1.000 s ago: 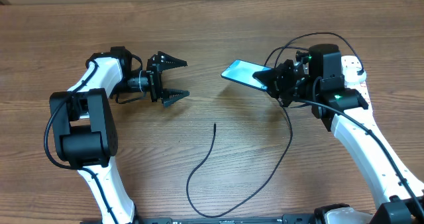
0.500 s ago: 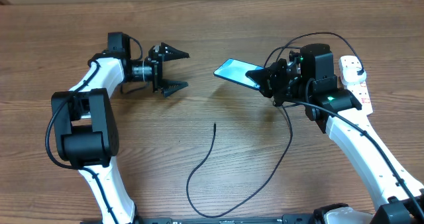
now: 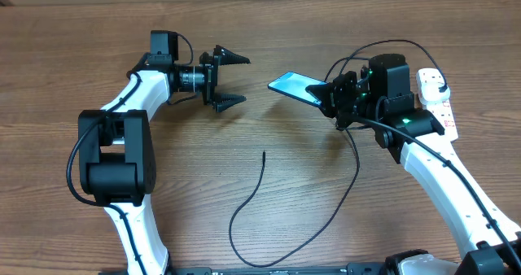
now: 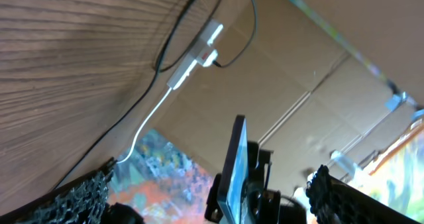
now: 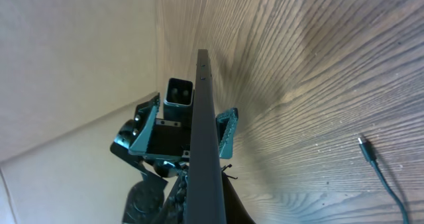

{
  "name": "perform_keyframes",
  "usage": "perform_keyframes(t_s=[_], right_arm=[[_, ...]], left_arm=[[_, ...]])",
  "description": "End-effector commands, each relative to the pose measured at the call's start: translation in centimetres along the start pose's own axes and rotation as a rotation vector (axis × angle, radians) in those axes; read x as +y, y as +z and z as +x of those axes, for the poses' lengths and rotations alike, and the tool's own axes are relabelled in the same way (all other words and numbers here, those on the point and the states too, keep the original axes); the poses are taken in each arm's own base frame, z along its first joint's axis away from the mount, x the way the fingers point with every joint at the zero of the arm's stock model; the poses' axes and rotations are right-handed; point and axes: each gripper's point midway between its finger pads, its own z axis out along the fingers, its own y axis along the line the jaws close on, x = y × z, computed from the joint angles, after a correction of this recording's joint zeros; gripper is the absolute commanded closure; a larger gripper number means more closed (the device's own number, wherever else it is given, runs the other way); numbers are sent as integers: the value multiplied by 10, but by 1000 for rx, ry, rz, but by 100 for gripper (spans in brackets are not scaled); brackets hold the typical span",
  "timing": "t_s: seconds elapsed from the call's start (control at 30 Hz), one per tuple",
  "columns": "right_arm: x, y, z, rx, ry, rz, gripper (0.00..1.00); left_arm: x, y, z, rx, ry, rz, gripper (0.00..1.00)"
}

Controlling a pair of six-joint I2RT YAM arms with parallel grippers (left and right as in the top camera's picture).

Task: Plug charger to phone and switch on socket
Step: 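Move the left gripper back toward the phone held by the right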

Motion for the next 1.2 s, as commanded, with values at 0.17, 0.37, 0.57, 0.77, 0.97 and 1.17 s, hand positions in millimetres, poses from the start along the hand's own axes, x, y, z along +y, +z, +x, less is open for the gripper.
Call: perform_keyframes(t_s=[0.17,0.37,0.57,0.77,0.97,1.17], right_arm=[[12,-3,-1,-19,87,-28,96],[12,-3,0,-19,105,-27,96],[11,-3,-3,-34,108,-21,96],[7,-3,-8,-63,114,-9,96],[7,-4,-14,-97,114,-9,96],[7,-4,-18,-120,114,-8,96]], left_arm=[[-6,21,8,-39,-76,-45,1],[-22,39,12,-29,-30,-24,1],[-31,55,12,-52,-4,-14,1],[-27,72,12,-91,-11,-41,1],[-26,86,12,-128,-20,-51,1],[-32,97,16,-131,-1,-38,1]])
